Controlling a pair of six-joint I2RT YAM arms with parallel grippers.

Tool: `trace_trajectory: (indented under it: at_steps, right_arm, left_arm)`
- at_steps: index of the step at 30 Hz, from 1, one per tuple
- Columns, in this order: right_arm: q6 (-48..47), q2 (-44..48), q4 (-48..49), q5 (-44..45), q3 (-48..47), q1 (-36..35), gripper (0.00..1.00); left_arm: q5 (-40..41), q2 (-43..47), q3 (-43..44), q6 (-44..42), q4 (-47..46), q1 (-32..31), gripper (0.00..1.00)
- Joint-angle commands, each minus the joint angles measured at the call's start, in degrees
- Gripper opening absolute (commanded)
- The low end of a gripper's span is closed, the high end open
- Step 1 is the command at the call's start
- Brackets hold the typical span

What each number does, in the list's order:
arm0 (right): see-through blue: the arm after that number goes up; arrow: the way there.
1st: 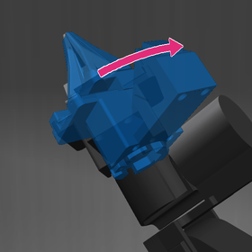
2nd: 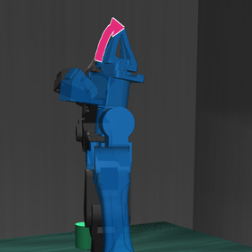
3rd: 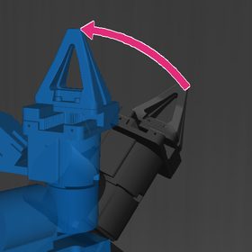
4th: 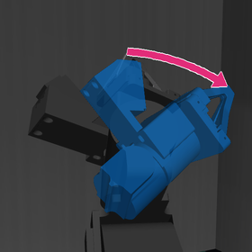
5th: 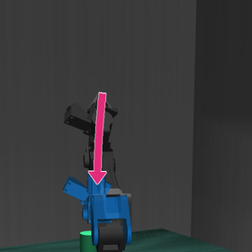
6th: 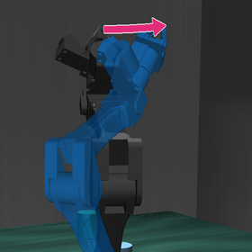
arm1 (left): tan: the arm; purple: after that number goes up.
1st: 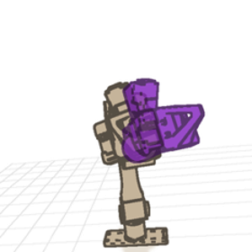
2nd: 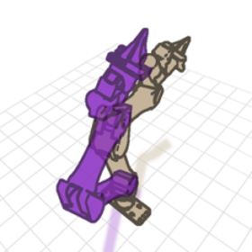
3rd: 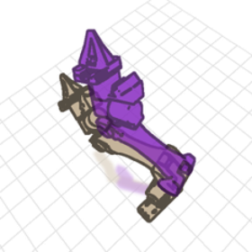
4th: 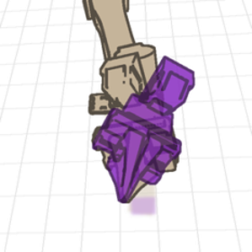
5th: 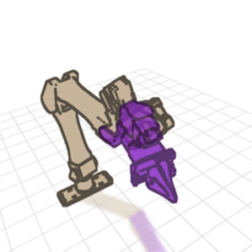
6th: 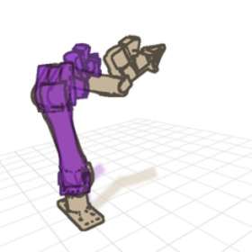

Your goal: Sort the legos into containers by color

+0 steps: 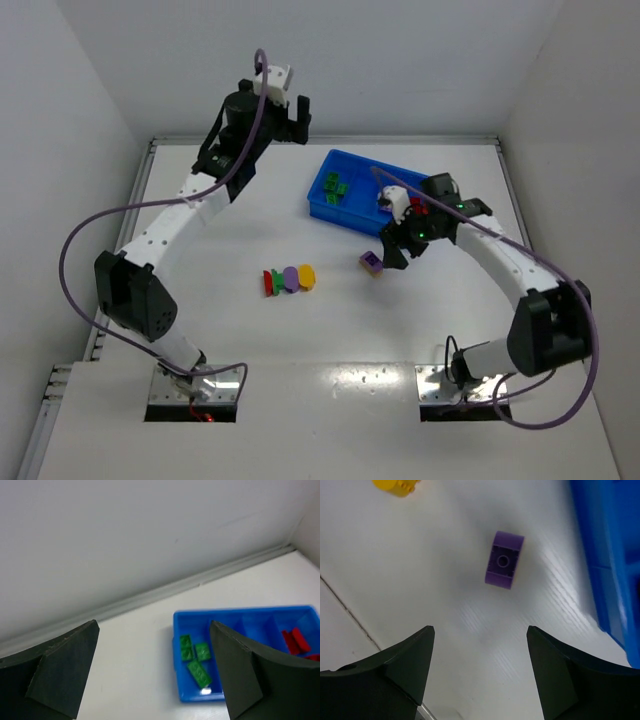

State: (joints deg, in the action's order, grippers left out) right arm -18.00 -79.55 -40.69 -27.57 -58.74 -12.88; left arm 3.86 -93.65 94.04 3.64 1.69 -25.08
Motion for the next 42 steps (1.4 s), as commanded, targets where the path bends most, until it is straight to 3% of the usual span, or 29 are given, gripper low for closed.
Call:
trace_trajectory:
  at_steps: [1,5,11,29,37,42]
  right_arm:
    - [-2.2,-4.7,0.6,6.3,-3.0,-6.1,0.75]
    - [3.3,-13.4,2.4,13.2,-7.3,-10.2,0.75]
    - [10.0,-19.0,6.2,23.8,-9.7,-12.3,0.77]
    - [11.7,-25.3,5.7,22.8,-12.7,-15.1,0.74]
    - [12.3,-27.1,5.7,22.8,-12.7,-15.1,0.54]
    - [11.7,-28.1,5.1,21.8,-13.2,-15.1,0.27]
  left_arm:
    - [3.4,2.8,-5.4,2.9,8.0,3.3,0.99]
    - [3.4,6.0,-10.6,1.7,8.6,5.2,0.99]
    - [4.1,7.9,-14.0,-0.7,9.1,6.4,0.99]
    - [3.0,5.7,-14.5,-1.3,9.6,7.4,0.99]
    - [3.0,5.1,-14.5,-1.3,9.6,7.4,0.99]
    - [2.5,5.1,-14.5,-1.3,9.6,7.9,0.99]
